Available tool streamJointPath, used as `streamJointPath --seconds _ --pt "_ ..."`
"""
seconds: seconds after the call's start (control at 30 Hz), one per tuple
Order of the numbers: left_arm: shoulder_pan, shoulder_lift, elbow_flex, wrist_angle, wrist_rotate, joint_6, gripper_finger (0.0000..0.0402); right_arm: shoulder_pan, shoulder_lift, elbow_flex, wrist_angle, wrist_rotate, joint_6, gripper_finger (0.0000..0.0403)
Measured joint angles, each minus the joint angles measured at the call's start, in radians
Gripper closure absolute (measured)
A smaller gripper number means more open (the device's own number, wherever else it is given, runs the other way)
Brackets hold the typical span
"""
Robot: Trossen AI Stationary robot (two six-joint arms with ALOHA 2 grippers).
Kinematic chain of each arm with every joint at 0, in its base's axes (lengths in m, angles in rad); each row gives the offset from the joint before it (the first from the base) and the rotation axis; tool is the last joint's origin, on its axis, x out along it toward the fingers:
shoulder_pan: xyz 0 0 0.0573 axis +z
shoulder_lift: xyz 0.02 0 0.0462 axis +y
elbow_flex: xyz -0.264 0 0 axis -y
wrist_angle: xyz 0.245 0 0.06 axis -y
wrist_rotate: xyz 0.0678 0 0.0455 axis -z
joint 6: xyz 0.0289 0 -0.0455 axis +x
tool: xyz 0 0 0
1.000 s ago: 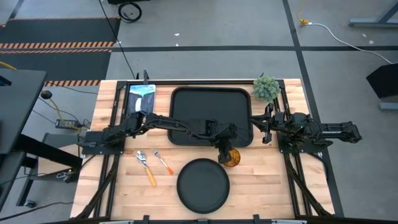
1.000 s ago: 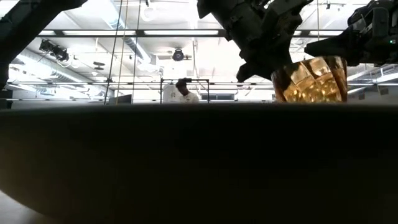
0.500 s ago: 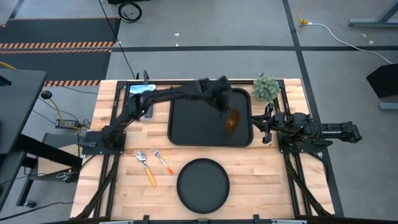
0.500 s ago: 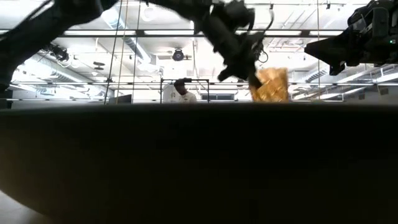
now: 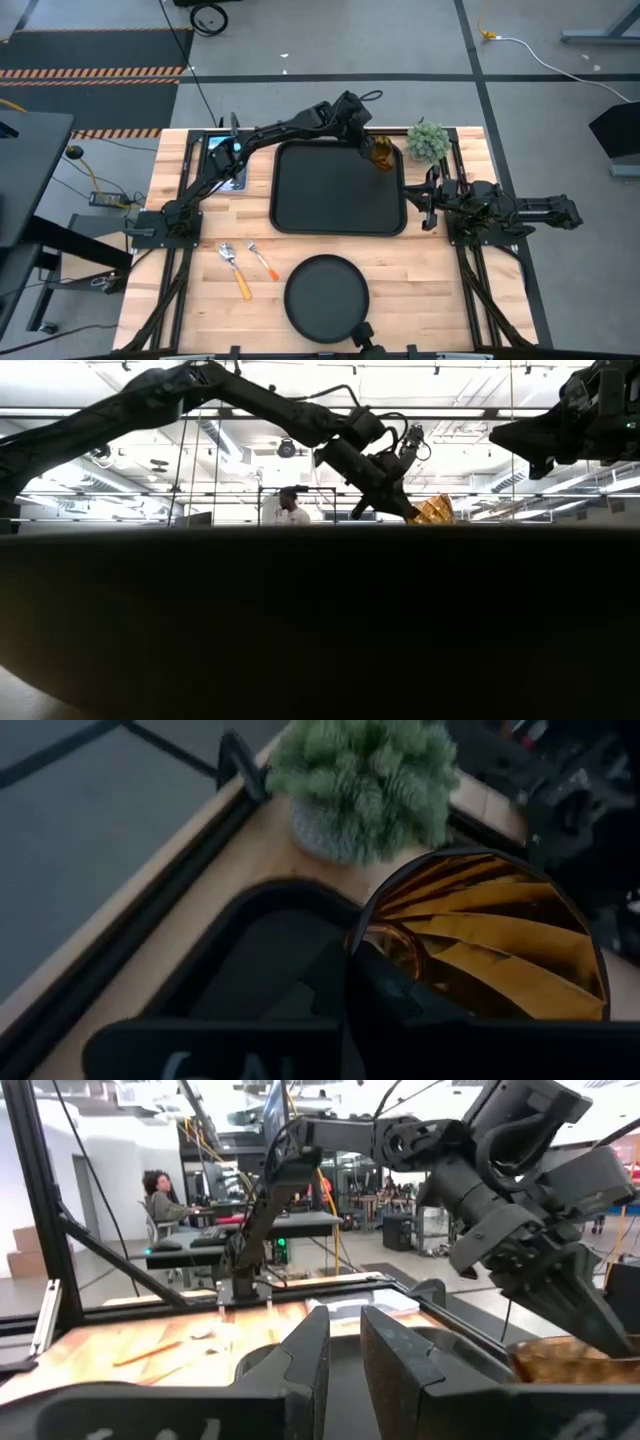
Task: Pick and place plate/cup/fork/spoon on tray
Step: Put the yellow glass on the black food tray
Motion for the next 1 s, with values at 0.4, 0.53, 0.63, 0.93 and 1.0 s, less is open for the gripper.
streamJointPath --seconds 0.4,0.53,0.63,0.93,1.0 --pt "-0.001 0.002 0.023 -0.162 -0.100 0.131 0.0389 0.000 0.001 0.000 -0.001 0.003 0.000 0.0334" --pt "-0.004 0.002 0.022 -0.198 -0.164 0.173 0.0386 0.000 0.001 0.000 -0.001 0.003 0.000 0.0334" --pt "-0.005 0.000 0.022 -0.216 -0.189 0.192 0.0384 0.000 0.001 0.000 -0.001 0.003 0.000 0.0334" --pt "-0.005 0.000 0.022 -0.234 -0.209 0.199 0.0353 0.000 0.001 0.000 -0.001 0.003 0.000 0.0334" --pt "-0.005 -0.001 0.022 -0.232 -0.209 0.195 0.0329 0.000 0.001 0.000 -0.001 0.003 0.000 0.0334"
